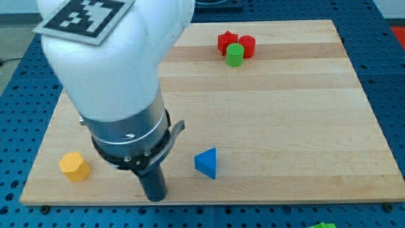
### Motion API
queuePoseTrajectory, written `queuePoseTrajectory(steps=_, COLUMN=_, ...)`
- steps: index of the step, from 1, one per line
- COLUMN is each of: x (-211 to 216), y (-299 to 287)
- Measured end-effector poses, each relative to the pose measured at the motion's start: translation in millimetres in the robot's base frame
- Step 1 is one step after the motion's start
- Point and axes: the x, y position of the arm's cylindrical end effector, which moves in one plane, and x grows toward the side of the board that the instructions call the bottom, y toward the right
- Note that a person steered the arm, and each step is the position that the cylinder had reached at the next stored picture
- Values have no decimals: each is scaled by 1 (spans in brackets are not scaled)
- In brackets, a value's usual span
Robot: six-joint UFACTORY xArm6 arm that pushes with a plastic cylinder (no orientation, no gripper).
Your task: Drag the yellow hexagon at the bottom of the yellow heart
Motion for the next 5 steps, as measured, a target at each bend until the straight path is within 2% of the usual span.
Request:
queuePoseTrajectory(steps=1, x=2, y=-3)
queuePoseTrajectory(steps=2, x=1, y=-51)
queuePoseTrajectory(steps=3, x=0, y=-59)
queuePoseTrajectory(steps=4, x=-10, y=-133)
queuePoseTrajectory(steps=5, x=-23, y=-155)
